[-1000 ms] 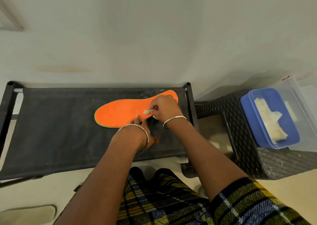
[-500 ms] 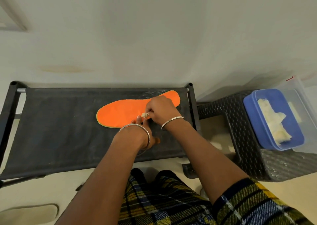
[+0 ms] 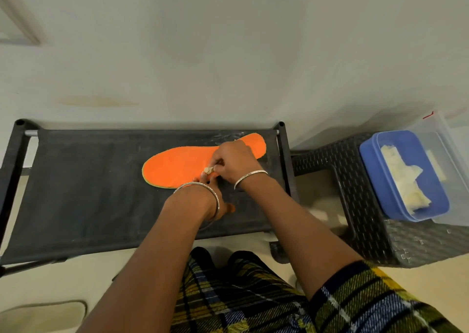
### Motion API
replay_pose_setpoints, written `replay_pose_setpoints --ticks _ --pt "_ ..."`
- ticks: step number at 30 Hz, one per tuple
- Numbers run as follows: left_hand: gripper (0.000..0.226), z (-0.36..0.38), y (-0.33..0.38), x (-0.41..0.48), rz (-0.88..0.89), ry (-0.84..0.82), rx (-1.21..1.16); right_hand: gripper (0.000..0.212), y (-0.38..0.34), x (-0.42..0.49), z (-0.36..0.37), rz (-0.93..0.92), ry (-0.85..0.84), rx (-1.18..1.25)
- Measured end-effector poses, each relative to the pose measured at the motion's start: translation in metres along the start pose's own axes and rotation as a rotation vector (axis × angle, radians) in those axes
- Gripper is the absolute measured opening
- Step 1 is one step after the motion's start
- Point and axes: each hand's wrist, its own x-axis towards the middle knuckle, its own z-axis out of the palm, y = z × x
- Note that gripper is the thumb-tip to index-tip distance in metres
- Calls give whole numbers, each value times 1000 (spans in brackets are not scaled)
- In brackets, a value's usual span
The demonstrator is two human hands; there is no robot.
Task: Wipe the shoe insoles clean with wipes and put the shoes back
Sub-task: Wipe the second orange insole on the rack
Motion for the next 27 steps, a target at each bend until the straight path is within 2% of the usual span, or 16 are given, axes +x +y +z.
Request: replay_pose_setpoints --ticks 2,4,8,10,13,15,18,20,23,27 --pt "93 0 -1 -1 -1 -13 17 18 2 1 1 -9 -2 15" --pt "90 -2 -1 -4 1 -28 54 14 19 1 -9 60 5 41" --pt "89 -5 -4 -9 8 -48 104 17 60 -7 -26 295 212 37" --pt "88 -5 -6 -10 1 -56 106 20 63 -8 -24 347 253 21" --pt "88 -4 -8 -9 -13 -65 103 16 44 -2 -18 297 180 27" --pt "88 -2 -7 -7 -25 -66 93 11 23 2 -12 192 112 62" --pt "90 -2 -4 -7 -18 -47 60 16 -9 1 3 15 54 29" --pt "91 -1 -4 -6 -6 -38 58 18 -14 0 8 -31 47 6" --pt "90 0 -8 -4 -25 -64 91 13 7 3 -2 49 54 31" --pt "88 0 -12 -6 -12 -64 105 16 45 -2 -20 256 218 30"
